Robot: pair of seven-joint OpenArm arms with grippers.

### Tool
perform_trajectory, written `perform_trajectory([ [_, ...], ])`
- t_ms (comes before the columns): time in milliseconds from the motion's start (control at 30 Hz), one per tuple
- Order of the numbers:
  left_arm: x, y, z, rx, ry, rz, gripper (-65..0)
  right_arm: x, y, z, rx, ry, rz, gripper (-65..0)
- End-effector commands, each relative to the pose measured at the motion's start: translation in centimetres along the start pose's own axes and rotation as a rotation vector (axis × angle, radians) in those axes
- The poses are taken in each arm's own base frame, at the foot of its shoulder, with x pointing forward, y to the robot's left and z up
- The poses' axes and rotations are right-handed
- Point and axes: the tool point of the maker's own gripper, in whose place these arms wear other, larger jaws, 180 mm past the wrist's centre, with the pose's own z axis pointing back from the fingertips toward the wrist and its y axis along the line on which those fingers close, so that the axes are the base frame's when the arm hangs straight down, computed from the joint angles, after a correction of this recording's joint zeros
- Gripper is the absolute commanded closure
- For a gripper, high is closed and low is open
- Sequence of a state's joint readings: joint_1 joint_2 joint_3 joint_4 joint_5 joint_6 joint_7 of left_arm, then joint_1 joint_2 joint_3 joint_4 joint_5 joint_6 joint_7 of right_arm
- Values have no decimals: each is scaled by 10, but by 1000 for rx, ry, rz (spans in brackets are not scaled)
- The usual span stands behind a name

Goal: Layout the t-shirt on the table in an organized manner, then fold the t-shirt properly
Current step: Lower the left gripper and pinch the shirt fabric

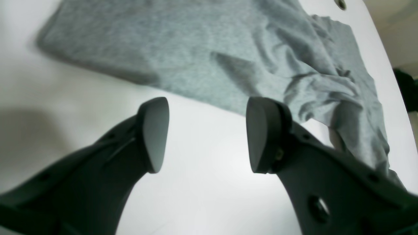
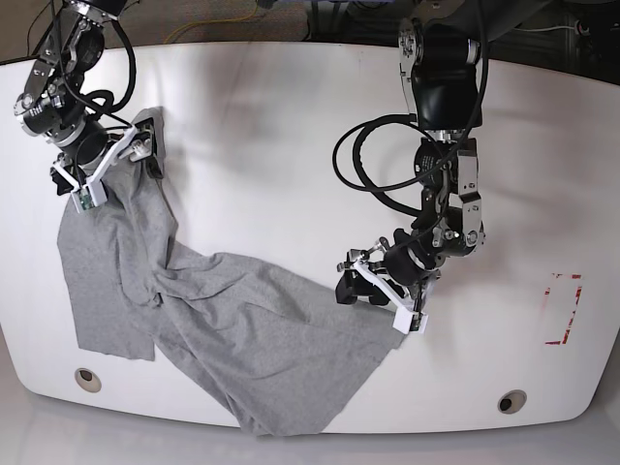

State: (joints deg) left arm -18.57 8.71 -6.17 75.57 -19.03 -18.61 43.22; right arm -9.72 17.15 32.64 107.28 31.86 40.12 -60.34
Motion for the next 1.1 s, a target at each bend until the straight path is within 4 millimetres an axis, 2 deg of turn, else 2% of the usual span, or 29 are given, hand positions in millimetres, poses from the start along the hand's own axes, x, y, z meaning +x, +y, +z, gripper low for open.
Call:
perform_trajectory([
  [0,26,-8,1,-24,-71,-13,-353,38,-12,2,-26,-105,24,-650],
  [167,30,-9,0,-24,-77,-17,-353,52,-26,-5,-60,-115,25,-650],
  [200,33,-10,0,-24,-82,-18,-353,54,-27,-5,-65,-118,28,-650],
  [233,44,-11,-1,-27,-105,-26,-354,57,-28,-6,-71,-118,35,-650],
  [333,49,-9,-7,-28,-122,-12,-354,56,-25,-11,-68,-100,53,-650],
  [500,38,6,-20,17,-116,68,-353,55,-20,-14,-57,-88,66,-650],
  [667,38,15,-29,46,-147,111,-353,53,-15,-16,-42,-85,62,-650],
  [867,26,43,-35,90,-126,171,-353,46,-8,-19,-31,-79,43,-650],
  [1067,14,53,-40,135,-108,219,-353,39,-6,-19,-23,-66,37,-650],
])
